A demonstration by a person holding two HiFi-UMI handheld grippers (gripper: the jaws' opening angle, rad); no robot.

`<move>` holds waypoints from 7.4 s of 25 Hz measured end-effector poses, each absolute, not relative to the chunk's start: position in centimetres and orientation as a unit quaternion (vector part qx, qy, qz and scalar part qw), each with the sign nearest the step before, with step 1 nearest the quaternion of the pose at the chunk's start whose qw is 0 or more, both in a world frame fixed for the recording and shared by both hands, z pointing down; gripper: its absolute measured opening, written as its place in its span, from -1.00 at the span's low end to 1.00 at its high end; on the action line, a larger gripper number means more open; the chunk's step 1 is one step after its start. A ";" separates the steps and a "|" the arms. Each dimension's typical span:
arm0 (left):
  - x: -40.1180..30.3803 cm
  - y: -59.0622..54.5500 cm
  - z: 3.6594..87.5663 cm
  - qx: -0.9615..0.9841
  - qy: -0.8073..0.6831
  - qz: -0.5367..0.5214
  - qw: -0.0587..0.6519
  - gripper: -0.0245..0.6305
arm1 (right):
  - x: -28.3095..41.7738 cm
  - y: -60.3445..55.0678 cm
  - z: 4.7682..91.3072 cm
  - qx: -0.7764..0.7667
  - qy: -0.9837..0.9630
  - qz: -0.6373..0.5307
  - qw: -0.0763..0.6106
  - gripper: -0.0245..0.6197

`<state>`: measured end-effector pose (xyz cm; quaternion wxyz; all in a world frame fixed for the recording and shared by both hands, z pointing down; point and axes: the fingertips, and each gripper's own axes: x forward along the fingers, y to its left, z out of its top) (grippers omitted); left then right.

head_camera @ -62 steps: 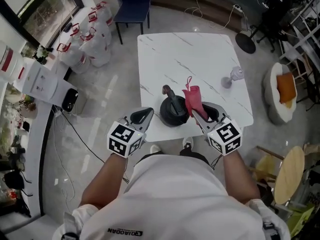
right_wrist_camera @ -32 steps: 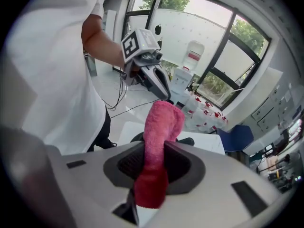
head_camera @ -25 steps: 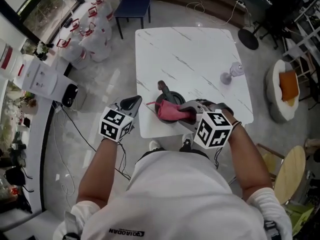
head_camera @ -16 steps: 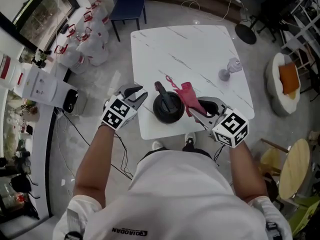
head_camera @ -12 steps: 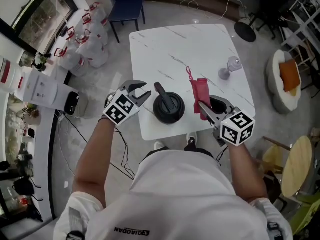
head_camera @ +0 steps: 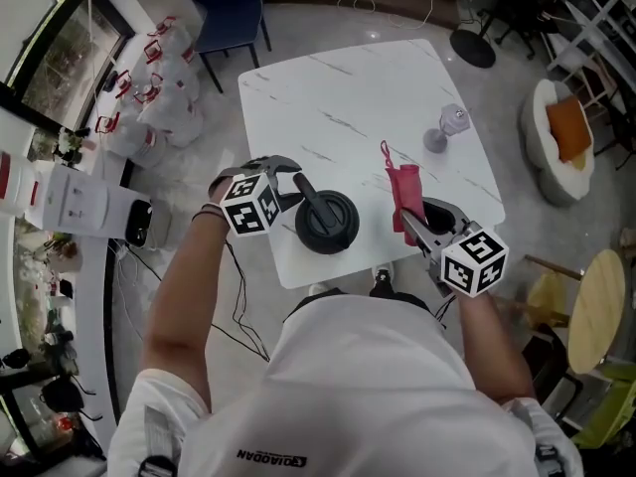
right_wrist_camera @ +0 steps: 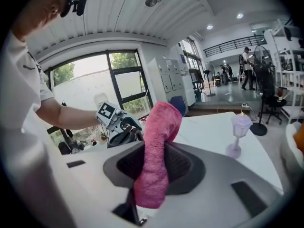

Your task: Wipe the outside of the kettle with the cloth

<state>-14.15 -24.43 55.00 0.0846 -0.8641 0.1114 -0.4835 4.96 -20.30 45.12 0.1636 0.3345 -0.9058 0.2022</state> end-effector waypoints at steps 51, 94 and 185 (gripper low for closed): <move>-11.0 -21.0 52.5 -0.856 0.269 -0.196 -0.396 -0.56 | -8.0 -20.7 47.4 0.091 -0.858 -0.290 0.415 -0.58; -13.8 -21.7 54.0 -0.833 0.282 -0.153 -0.450 -0.57 | -1.4 -8.2 64.4 -0.104 -0.815 -0.342 0.456 -0.59; -11.7 -13.1 57.4 -0.900 0.165 -0.402 0.046 -0.58 | -0.1 -18.1 50.4 0.024 -0.888 0.413 0.199 -0.59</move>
